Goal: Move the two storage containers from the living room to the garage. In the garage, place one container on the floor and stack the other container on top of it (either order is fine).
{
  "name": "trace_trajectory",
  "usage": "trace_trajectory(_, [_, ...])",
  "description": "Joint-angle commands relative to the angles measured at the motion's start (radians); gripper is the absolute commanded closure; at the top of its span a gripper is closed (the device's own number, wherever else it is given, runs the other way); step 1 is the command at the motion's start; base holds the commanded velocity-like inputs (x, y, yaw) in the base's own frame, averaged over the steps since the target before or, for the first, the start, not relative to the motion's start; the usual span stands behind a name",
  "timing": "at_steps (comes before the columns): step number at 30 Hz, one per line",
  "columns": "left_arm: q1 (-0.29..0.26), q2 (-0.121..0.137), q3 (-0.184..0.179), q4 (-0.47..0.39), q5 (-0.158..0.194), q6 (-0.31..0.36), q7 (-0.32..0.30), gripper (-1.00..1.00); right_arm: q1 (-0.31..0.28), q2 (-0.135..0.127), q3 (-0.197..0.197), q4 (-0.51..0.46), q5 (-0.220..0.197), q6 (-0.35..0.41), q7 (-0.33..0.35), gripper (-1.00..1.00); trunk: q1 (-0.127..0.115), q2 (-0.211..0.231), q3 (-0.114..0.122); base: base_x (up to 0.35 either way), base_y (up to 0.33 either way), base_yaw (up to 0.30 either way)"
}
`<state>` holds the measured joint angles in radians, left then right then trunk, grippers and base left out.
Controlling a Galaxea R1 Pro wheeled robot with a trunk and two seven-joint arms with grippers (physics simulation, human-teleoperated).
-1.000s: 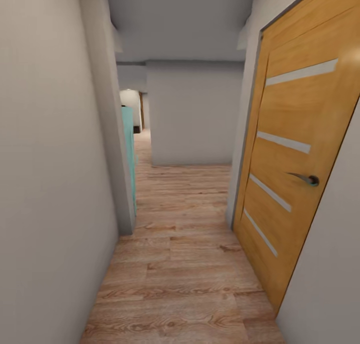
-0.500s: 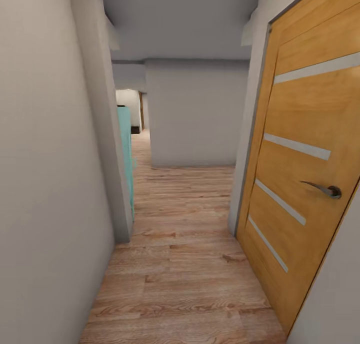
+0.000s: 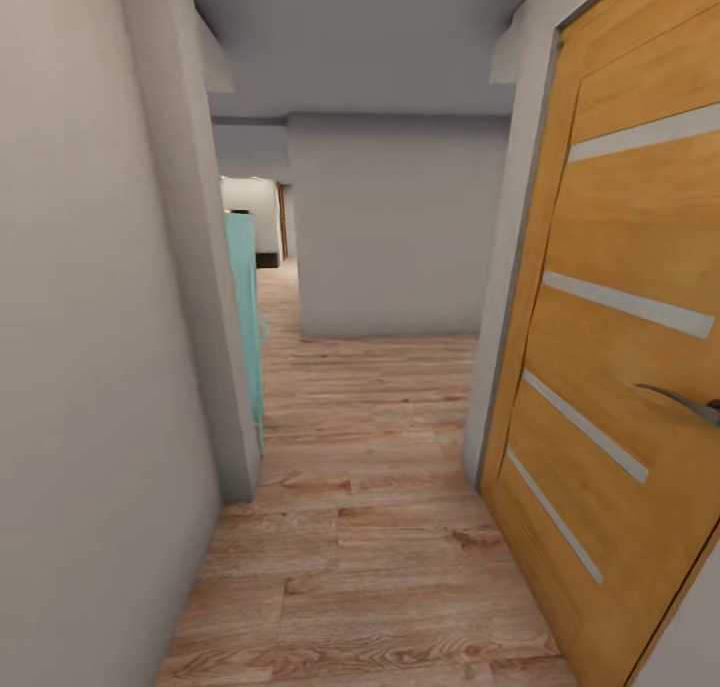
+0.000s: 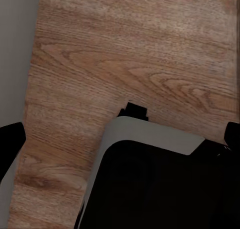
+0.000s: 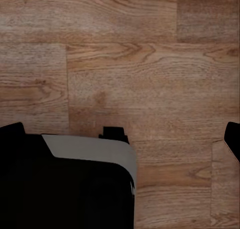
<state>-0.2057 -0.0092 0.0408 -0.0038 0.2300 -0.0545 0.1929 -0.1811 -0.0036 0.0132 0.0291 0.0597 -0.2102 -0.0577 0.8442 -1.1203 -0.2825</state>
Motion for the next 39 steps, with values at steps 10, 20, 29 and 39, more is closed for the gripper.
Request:
trace_trajectory(10, [-0.001, 0.0, 0.004, 0.0, 0.003, -0.005, 0.002, -1.0, -0.001, 0.003, 0.004, 0.003, 0.006, 0.0, -0.006, -1.0, 0.001, -0.001, -0.001, 0.321, 0.0, 0.0])
trace_trajectory(20, [-0.001, -0.002, 0.004, 0.0, 0.003, -0.006, 0.002, -1.0, -0.001, 0.004, 0.004, 0.003, 0.006, 0.0, -0.006, -1.0, 0.001, -0.001, -0.001, 0.321, 0.0, 0.0])
trace_trajectory(29, [-0.001, -0.001, 0.004, 0.0, 0.003, -0.007, 0.002, -1.0, -0.001, 0.004, 0.004, 0.003, 0.006, 0.0, -0.007, -1.0, 0.001, -0.001, -0.001, 0.321, 0.0, 0.0])
trace_trajectory(39, [-0.001, 0.0, 0.004, -0.001, 0.003, -0.007, 0.002, -1.0, -0.001, 0.004, 0.004, 0.003, 0.006, 0.0, -0.007, -1.0, 0.001, -0.001, -0.001, 0.321, 0.0, 0.0])
